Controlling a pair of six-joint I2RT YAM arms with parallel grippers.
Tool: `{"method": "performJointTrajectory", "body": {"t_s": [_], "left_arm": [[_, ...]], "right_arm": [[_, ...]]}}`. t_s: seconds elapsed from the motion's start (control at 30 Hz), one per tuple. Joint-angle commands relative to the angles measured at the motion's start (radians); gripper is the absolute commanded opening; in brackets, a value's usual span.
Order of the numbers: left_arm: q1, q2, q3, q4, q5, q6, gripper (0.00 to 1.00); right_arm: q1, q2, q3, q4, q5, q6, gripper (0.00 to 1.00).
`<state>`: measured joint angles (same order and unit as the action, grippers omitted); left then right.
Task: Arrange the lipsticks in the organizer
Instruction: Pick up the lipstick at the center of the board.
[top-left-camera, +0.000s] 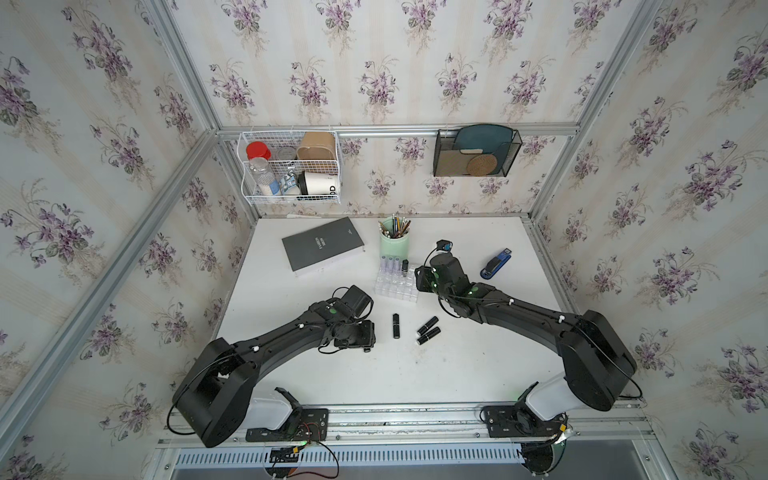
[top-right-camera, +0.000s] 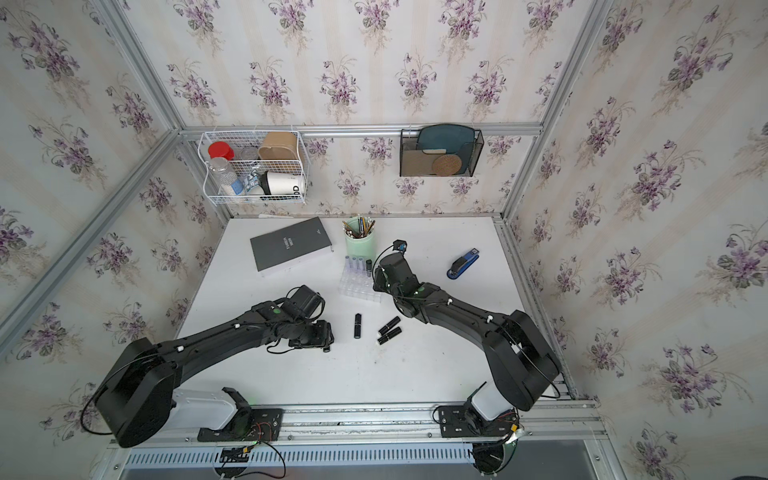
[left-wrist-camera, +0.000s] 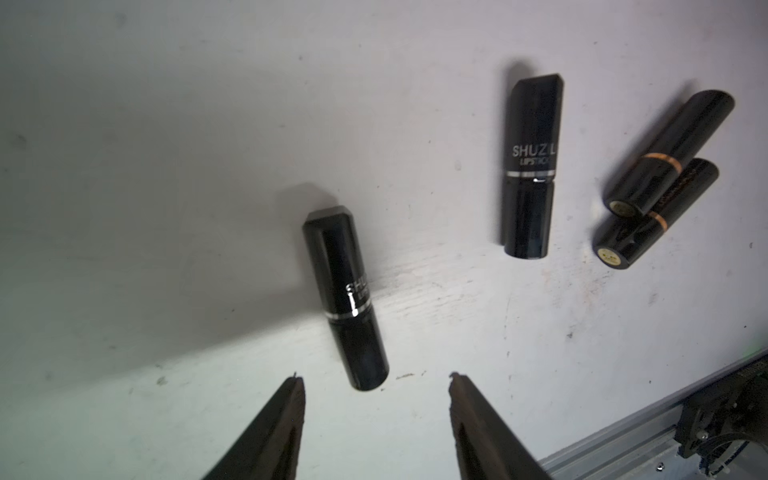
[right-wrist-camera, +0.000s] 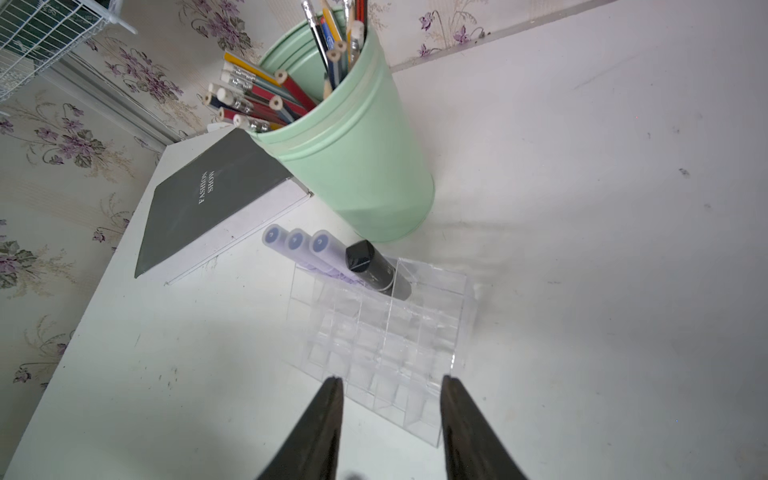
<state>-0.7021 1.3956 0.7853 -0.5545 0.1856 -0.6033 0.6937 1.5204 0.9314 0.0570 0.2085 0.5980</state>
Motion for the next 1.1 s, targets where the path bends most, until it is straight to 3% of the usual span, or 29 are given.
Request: {"method": "performJointTrajectory", "body": {"t_s": [0.0, 0.27, 0.8, 1.07], "left_arm": [[-0.031, 0.066, 0.057, -0.047, -0.078, 0.000, 0.56], [-0.090, 0.141, 0.116, -0.166, -0.230, 0.012, 0.47], [-0.094, 0.206, 0.100, -0.089, -0.210, 0.055, 0.40], [-0.093, 0.193, 0.092, -0.074, -0.182, 0.083, 0.17]], "right_arm": [[0.002, -0.023, -0.009, -0.034, -0.003, 0.004, 0.44], [0.002, -0.031, 0.008, -0.036, -0.031, 0.000, 0.43], [0.003, -0.027, -0.004, -0.017, -0.056, 0.017, 0.42], [0.024, -0.033, 0.000, -0.046, -0.116, 0.024, 0.41]]}}
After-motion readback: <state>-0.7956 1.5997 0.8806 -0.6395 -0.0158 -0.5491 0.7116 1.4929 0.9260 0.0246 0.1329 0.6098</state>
